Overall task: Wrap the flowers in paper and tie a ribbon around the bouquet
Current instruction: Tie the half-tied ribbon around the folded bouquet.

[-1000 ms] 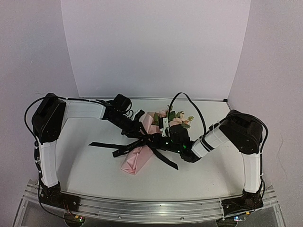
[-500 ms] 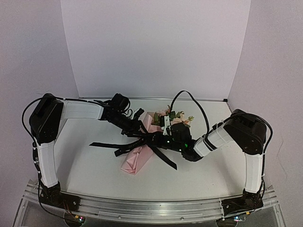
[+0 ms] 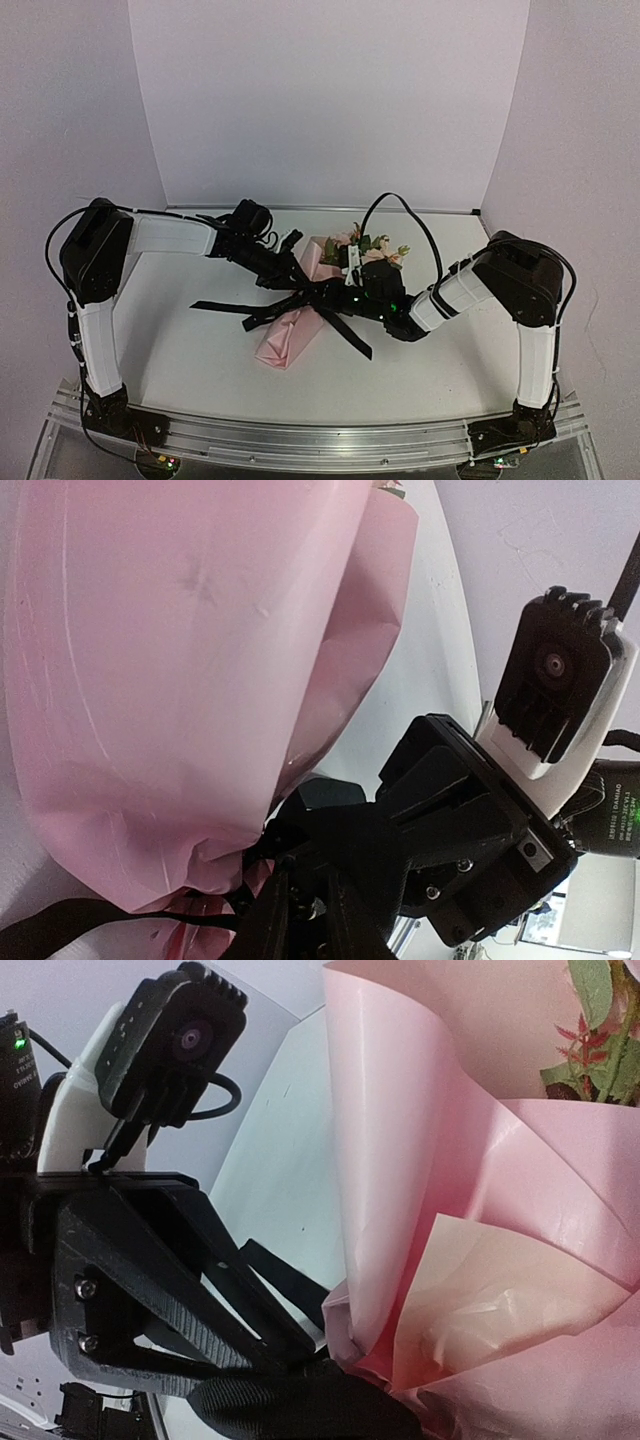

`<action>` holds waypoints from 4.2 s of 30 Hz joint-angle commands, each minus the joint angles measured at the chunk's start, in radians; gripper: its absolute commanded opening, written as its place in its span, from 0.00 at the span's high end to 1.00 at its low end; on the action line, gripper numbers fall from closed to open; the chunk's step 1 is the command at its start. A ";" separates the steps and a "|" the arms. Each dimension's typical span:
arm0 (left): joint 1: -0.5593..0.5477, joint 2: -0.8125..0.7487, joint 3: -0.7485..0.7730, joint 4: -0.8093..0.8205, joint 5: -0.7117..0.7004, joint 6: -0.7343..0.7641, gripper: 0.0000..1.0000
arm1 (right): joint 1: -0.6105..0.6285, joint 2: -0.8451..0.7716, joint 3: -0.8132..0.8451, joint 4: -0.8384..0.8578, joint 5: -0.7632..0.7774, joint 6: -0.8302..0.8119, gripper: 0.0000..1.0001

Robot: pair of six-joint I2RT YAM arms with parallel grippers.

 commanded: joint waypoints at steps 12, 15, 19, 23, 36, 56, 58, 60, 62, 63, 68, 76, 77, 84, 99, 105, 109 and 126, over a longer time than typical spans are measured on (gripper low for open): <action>-0.004 -0.070 -0.089 0.107 -0.074 -0.024 1.00 | 0.009 -0.078 -0.039 0.103 0.015 0.014 0.84; -0.004 -0.087 -0.101 0.128 -0.087 -0.018 1.00 | 0.012 -0.110 -0.070 0.085 0.023 0.013 0.81; -0.004 -0.100 -0.115 0.165 -0.078 -0.020 1.00 | 0.012 -0.154 -0.113 0.063 0.033 0.020 0.79; -0.005 -0.128 -0.135 0.194 -0.081 -0.018 1.00 | 0.018 -0.181 -0.132 0.025 0.044 0.028 0.77; -0.005 -0.152 -0.164 0.235 -0.077 -0.013 1.00 | 0.029 -0.226 -0.090 -0.157 0.074 0.053 0.71; -0.001 -0.142 -0.137 0.231 -0.018 -0.015 1.00 | 0.172 -0.276 0.225 -1.035 0.252 -0.246 0.53; -0.001 -0.142 -0.136 0.228 0.008 -0.018 1.00 | 0.188 -0.249 0.254 -1.068 0.272 -0.267 0.50; -0.001 -0.143 -0.136 0.219 0.030 -0.019 1.00 | 0.206 -0.217 0.284 -1.087 0.300 -0.286 0.49; -0.001 -0.144 -0.135 0.208 0.050 -0.020 1.00 | 0.222 -0.183 0.307 -1.089 0.317 -0.289 0.47; -0.001 -0.144 -0.135 0.203 0.059 -0.020 1.00 | 0.229 -0.172 0.316 -1.089 0.332 -0.291 0.46; -0.001 -0.144 -0.140 0.198 0.098 -0.030 1.00 | 0.250 -0.161 0.331 -1.072 0.386 -0.304 0.40; 0.001 -0.150 -0.170 0.241 0.141 -0.103 1.00 | 0.269 -0.225 0.280 -0.997 0.441 -0.352 0.25; 0.003 -0.149 -0.175 0.255 0.155 -0.118 1.00 | 0.276 -0.217 0.287 -0.998 0.447 -0.368 0.25; 0.016 -0.150 -0.201 0.283 0.209 -0.148 1.00 | 0.304 -0.219 0.280 -0.940 0.458 -0.430 0.18; 0.018 -0.164 -0.203 0.229 0.225 -0.126 1.00 | 0.320 -0.153 0.362 -0.988 0.443 -0.494 0.02; 0.019 -0.164 -0.200 0.226 0.229 -0.130 1.00 | 0.336 -0.065 0.475 -1.118 0.464 -0.512 0.02; 0.022 -0.167 -0.200 0.224 0.225 -0.141 1.00 | 0.343 -0.037 0.491 -1.198 0.532 -0.479 0.02; 0.025 -0.169 -0.207 0.205 0.126 -0.195 1.00 | 0.344 -0.289 0.167 -1.265 0.693 -0.343 0.10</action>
